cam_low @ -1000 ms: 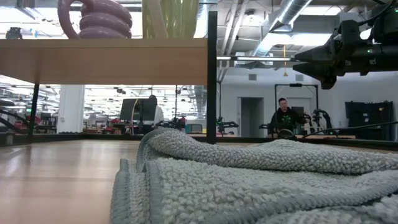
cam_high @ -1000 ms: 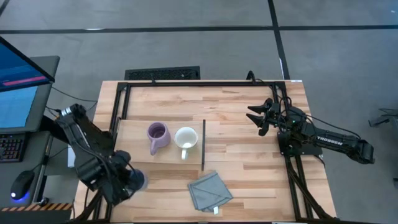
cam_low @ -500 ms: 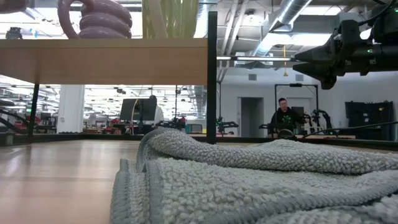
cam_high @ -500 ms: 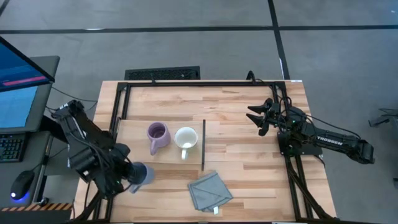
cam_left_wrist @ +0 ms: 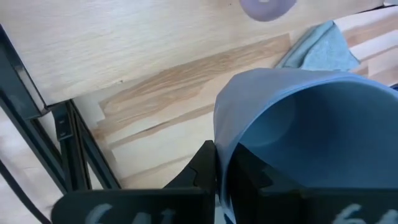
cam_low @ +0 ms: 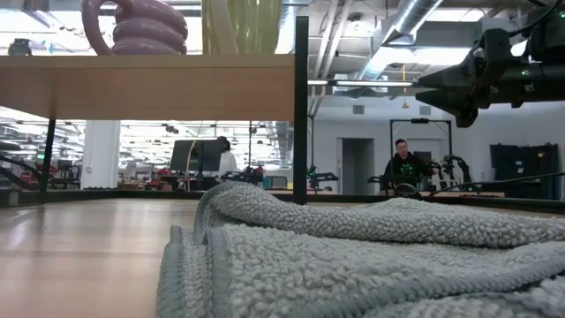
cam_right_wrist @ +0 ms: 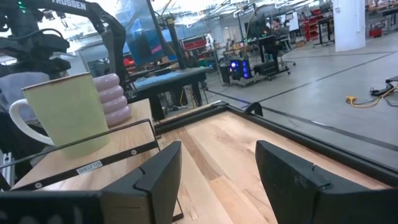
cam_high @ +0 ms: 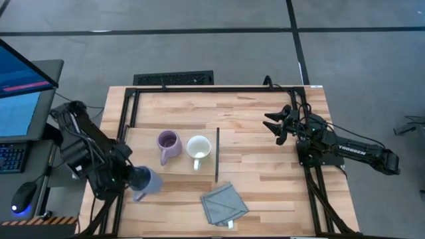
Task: Stack small to large cups/mugs on shelf
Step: Put the blue mug on the shelf
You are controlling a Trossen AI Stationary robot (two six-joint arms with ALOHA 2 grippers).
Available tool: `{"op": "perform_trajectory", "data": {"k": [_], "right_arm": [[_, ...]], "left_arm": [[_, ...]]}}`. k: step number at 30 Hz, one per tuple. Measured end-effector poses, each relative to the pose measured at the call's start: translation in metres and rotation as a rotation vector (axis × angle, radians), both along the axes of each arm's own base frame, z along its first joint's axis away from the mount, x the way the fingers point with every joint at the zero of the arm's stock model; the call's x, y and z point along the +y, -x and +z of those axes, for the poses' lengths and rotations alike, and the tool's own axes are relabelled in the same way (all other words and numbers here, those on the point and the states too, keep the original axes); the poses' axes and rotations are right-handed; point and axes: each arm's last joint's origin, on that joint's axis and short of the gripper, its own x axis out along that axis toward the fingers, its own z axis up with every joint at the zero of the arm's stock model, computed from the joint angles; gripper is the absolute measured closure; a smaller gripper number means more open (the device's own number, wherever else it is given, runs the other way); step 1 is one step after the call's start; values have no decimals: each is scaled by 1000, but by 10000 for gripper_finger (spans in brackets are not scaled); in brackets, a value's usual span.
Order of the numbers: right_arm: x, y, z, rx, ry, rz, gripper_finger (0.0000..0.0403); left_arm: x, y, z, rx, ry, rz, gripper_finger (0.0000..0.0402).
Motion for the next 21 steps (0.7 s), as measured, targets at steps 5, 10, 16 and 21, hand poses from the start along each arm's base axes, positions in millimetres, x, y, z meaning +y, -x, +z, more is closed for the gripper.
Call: {"op": "perform_trajectory", "data": {"k": [5,10,16,21], "right_arm": [[0,0,0,1,5,0,173],[0,0,0,-1,-3,0,173],[0,0,0,-3,-10,0,173],[0,0,0,0,0,-1,173]], "left_arm": [[10,7,-8,35,2,2,396],[25,18,-7,4,20,6,396],[42,30,-8,-30,46,12,396],[55,38,-14,-22,70,29,396]]}}
